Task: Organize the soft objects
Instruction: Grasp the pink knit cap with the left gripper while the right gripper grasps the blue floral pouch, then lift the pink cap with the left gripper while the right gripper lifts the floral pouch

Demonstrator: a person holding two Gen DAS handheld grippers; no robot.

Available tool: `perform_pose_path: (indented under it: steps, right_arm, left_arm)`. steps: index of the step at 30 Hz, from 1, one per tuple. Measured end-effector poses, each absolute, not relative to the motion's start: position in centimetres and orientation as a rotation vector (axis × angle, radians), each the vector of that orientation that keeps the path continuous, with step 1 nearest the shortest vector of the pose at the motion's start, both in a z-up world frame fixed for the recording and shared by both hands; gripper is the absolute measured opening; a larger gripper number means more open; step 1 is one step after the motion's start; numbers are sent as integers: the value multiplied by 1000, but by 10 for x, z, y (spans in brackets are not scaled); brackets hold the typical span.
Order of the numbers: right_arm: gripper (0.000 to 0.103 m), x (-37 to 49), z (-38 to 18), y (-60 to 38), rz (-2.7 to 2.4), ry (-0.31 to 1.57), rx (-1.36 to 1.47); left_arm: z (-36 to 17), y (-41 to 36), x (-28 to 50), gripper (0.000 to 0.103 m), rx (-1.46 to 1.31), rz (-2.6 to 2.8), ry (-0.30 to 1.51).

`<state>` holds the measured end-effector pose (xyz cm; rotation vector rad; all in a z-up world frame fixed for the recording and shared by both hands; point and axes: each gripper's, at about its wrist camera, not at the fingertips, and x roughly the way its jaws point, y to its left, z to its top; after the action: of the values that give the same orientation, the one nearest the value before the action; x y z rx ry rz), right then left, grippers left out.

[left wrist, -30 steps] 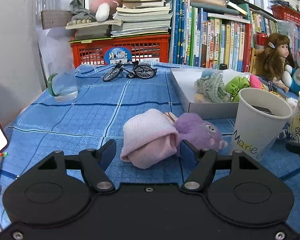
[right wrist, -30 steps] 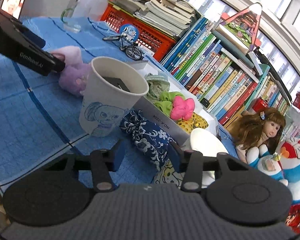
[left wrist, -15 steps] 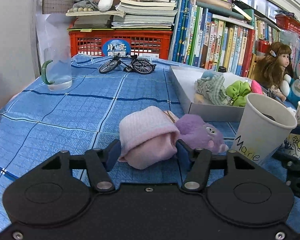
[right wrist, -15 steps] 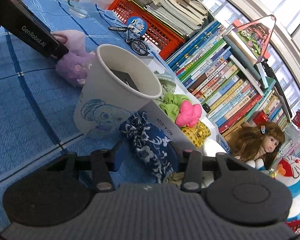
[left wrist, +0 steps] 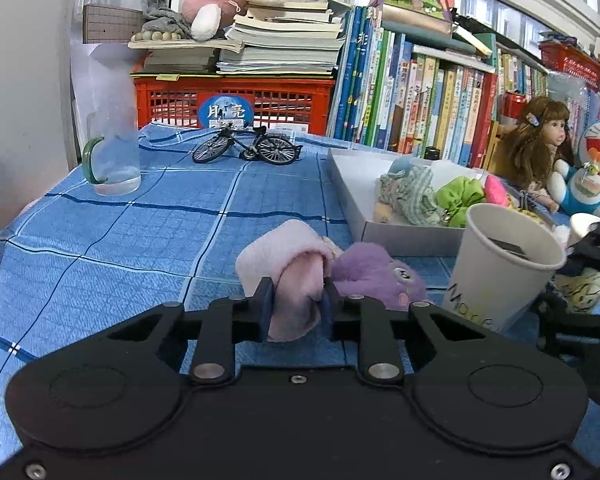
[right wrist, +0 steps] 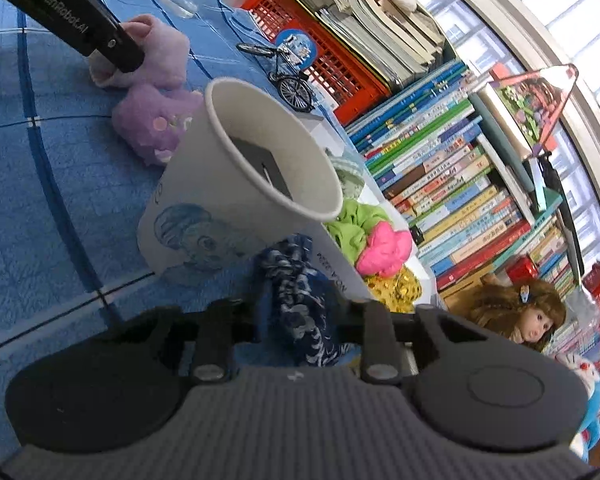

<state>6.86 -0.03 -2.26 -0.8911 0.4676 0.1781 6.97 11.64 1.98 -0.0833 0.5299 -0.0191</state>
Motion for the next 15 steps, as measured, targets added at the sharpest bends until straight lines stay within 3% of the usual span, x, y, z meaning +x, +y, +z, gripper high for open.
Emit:
perform_pose_path:
  steps: [3,13,14,15]
  right_arm:
    - [4,67,-15,0,189,478,-825]
    - [3,39,-9,-3,242,483,-817]
    - [7,38,-9,-3,245,483,-818]
    - [28,37,-9,-3,229,476,-822]
  left_arm:
    - [23,116,61,22,-93,-33,529]
    - [35,108,33,22,-71,-76,513]
    - [35,107,32,22,-69,-75,513]
    - [35,106,31,22,-65,-76,516]
